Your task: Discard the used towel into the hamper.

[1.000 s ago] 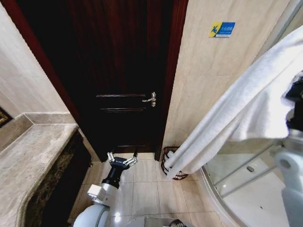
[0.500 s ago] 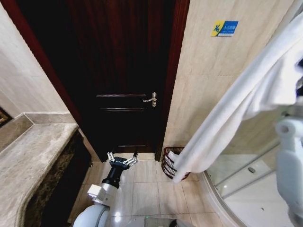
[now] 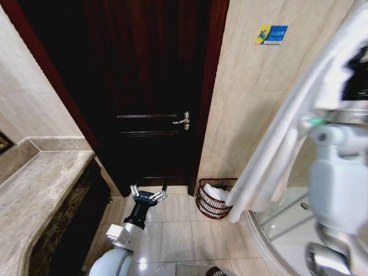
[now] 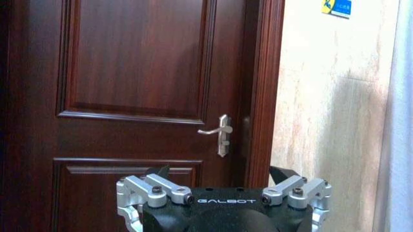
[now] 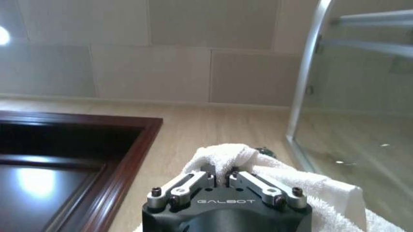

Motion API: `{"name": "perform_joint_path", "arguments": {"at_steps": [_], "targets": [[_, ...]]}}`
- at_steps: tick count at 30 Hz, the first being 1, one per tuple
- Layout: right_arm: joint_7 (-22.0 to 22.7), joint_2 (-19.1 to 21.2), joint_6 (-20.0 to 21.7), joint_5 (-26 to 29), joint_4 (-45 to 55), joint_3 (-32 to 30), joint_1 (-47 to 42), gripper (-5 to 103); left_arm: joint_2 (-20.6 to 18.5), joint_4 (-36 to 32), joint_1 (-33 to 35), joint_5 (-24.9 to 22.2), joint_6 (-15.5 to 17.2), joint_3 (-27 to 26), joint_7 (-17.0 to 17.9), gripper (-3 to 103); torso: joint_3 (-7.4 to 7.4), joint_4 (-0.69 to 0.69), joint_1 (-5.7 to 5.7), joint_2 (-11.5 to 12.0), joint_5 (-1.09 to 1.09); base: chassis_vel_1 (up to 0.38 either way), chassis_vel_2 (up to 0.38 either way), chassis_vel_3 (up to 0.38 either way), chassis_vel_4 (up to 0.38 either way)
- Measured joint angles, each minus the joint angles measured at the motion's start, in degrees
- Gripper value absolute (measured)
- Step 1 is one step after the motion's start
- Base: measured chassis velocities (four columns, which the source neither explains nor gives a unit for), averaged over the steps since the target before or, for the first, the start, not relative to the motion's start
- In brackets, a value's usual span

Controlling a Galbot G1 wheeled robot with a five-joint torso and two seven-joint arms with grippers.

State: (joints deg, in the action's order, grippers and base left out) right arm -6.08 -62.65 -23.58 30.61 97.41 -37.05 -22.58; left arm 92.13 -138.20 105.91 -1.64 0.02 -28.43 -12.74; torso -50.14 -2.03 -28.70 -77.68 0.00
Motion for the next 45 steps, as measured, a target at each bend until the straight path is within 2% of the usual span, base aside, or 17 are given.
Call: {"name": "perform_joint_path", "arguments": {"at_steps": [4, 12, 15, 19, 34, 45], "targets": [[-0.48, -1.24, -0.49, -0.87, -3.63, 2.86, 7.52, 7, 0.00, 0.00, 0.00, 0.00, 0.00, 0.00, 0.00, 100, 0.02, 0.01, 0.01, 0.00, -0.07, 0.000, 0.000, 0.000, 0.000], [-3.22, -3.40, -2.47, -2.26, -9.31, 4.50, 12.92, 7, 0.00, 0.00, 0.00, 0.00, 0.00, 0.01, 0.00, 100, 0.01, 0.02, 0.01, 0.00, 0.00, 0.000, 0.000, 0.000, 0.000], [-4.06, -3.79, -3.25, -2.32, -9.74, 4.05, 11.95, 7, 0.00, 0.00, 0.00, 0.00, 0.00, 0.01, 0.00, 100, 0.02, 0.01, 0.01, 0.00, -0.04, 0.000, 0.000, 0.000, 0.000], [-5.12, -3.87, -4.14, -2.26, -10.05, 3.05, 8.52, 7, 0.00, 0.00, 0.00, 0.00, 0.00, 0.00, 0.00, 100, 0.01, 0.02, 0.01, 0.00, 0.04, 0.000, 0.000, 0.000, 0.000], [-7.95, -3.54, -7.03, -0.74, -12.01, -0.86, -0.12, 7, 0.00, 0.00, 0.00, 0.00, 0.00, 0.00, 0.00, 100, 0.02, 0.02, 0.02, 0.01, 0.00, 0.000, 0.000, 0.000, 0.000], [-9.60, -3.40, -8.63, -0.44, -16.96, -1.62, 0.19, 7, 0.00, 0.00, 0.00, 0.00, 0.00, 0.01, 0.00, 100, 0.02, 0.02, 0.02, 0.01, 0.02, 0.000, 0.000, 0.000, 0.000]]}}
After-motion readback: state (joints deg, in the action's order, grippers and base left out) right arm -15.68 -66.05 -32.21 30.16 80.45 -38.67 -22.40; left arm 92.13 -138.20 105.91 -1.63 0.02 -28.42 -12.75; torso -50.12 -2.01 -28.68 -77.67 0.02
